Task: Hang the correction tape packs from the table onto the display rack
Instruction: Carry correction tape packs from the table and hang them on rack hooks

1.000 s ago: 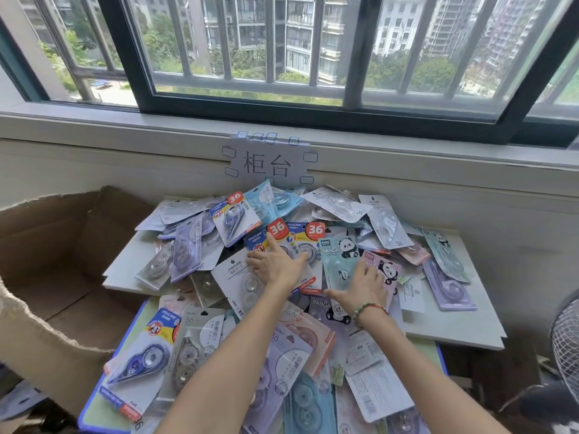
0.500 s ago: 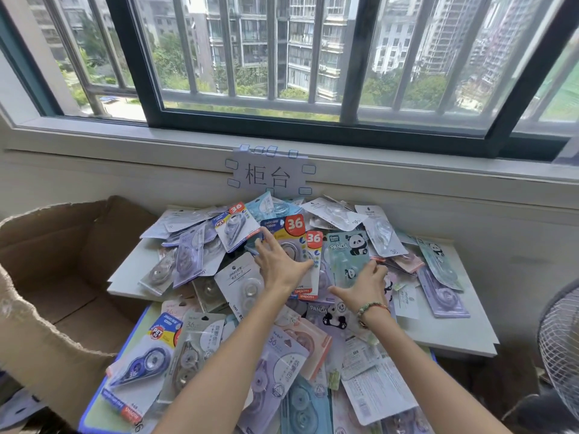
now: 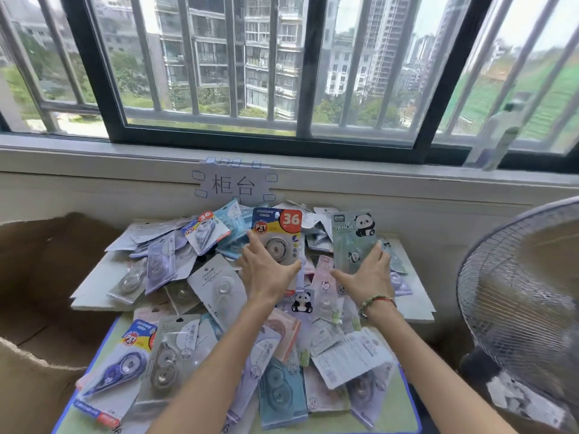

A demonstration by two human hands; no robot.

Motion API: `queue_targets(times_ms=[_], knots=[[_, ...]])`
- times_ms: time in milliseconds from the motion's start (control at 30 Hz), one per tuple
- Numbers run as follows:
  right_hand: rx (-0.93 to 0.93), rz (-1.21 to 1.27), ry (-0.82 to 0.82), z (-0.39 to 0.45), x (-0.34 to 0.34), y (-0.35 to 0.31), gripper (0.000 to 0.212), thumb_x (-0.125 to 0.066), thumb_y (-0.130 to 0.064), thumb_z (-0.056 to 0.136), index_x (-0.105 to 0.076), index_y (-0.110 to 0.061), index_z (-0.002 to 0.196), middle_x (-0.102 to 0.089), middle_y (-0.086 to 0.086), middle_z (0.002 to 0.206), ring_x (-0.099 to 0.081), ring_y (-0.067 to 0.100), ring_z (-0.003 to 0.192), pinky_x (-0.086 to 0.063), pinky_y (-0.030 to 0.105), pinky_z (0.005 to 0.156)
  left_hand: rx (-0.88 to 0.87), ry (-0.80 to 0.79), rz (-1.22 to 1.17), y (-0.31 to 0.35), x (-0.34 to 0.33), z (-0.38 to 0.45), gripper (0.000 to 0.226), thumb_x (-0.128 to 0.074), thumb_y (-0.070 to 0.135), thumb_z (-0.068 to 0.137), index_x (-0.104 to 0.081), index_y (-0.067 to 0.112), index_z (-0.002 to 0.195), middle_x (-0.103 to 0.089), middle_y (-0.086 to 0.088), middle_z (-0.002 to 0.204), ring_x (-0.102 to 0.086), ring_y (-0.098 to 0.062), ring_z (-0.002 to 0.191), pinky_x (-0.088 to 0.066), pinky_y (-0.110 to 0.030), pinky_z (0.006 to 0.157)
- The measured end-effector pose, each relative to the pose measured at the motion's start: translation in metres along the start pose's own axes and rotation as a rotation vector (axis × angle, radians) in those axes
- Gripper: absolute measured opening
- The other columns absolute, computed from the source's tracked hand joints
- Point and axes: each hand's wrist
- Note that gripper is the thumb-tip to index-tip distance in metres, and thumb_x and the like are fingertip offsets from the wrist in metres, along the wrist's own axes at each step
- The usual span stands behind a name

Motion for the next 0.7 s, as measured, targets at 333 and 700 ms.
queue_targets(times_ms=[333, 700], knots=[[-0.353, -0.040, 0.359, -0.157, 0.088, 0.068, 0.121, -0.073, -0.049, 0.075, 0.010, -0.002, 0.149, -0.015, 0.021, 0.149, -0.030, 0.036, 0.134, -0.037, 0.043, 0.100, -0.301, -0.190, -0.109, 0.021, 0.006, -0.127, 0.126, -0.079, 0.053, 0.068, 0.004, 0.010, 0.153, -0.029, -0.021, 0.141, -0.033, -0.039, 0.132, -0.040, -0.051, 0.102], [-0.750, -0.115, 0.712, -0.386, 0.219, 0.177, 0.119, -0.077, -0.046, 0.073, 0.004, -0.006, 0.151, -0.026, 0.018, 0.141, -0.037, 0.036, 0.128, -0.043, 0.044, 0.091, -0.670, -0.523, -0.275, 0.103, 0.003, -0.349, 0.121, -0.080, 0.046, 0.068, -0.002, 0.007, 0.153, -0.032, -0.015, 0.139, -0.037, -0.035, 0.129, -0.040, -0.051, 0.099]])
Point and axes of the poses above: each hand's wrist, its own z-axis towards the middle knuckle, its own x-axis out of the back of the hand, y = z × x
